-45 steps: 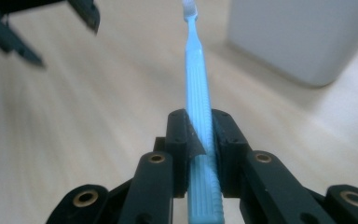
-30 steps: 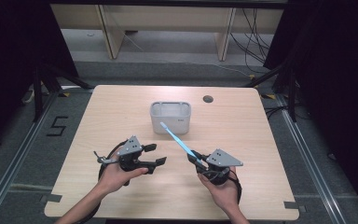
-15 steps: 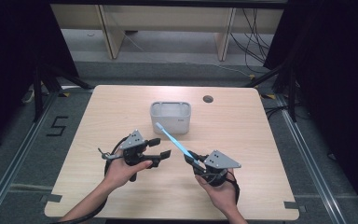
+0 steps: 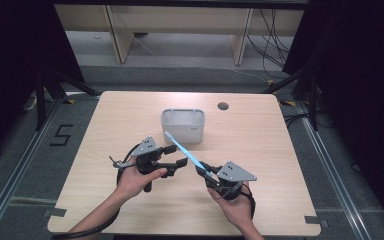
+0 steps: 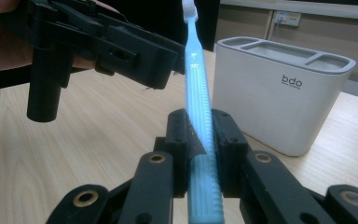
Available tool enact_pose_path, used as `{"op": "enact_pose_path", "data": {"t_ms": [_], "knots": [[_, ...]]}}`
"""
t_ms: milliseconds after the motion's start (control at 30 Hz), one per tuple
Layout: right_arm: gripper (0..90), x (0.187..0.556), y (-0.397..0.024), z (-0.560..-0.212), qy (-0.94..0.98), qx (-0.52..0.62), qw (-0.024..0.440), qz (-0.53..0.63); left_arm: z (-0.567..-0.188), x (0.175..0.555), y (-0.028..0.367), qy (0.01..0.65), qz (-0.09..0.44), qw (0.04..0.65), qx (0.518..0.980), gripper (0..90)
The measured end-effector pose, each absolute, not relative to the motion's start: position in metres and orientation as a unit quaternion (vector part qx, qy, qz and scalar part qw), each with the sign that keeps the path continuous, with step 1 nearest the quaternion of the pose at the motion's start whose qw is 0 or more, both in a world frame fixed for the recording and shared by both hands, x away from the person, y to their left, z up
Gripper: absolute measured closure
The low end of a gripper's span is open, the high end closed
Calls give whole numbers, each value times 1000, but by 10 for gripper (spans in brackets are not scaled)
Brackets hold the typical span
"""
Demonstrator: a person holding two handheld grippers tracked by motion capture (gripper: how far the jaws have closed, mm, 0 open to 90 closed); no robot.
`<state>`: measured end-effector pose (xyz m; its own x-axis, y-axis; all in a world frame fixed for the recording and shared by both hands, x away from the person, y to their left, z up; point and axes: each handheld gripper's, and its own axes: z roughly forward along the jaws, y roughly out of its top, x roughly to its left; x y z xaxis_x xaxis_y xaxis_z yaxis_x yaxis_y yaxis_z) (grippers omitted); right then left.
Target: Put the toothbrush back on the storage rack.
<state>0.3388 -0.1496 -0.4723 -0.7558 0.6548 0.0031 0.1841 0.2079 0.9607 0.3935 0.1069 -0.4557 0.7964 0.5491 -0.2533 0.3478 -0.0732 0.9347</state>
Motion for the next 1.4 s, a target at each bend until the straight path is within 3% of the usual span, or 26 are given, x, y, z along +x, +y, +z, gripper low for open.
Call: {"op": "enact_pose_path", "data": {"t_ms": [100,300,567,800,967,1167,1400], "knots": [[788,341,-149,-473,744,269,226,569,-455,394,105,308,80,609,726,297],[787,339,-147,-474,749,274,208,567,-454,396,99,316,70,621,714,308],[785,340,-144,-476,749,260,222,567,-453,398,97,331,55,629,701,392],[760,337,-135,-480,767,254,228,543,-449,397,97,331,51,645,687,597],[661,338,-128,-483,775,247,227,536,-443,394,95,312,51,648,693,773],[607,337,-124,-485,783,241,229,526,-437,388,93,276,78,635,717,783],[546,336,-131,-479,780,245,233,527,-431,388,98,277,86,640,711,784]]}}
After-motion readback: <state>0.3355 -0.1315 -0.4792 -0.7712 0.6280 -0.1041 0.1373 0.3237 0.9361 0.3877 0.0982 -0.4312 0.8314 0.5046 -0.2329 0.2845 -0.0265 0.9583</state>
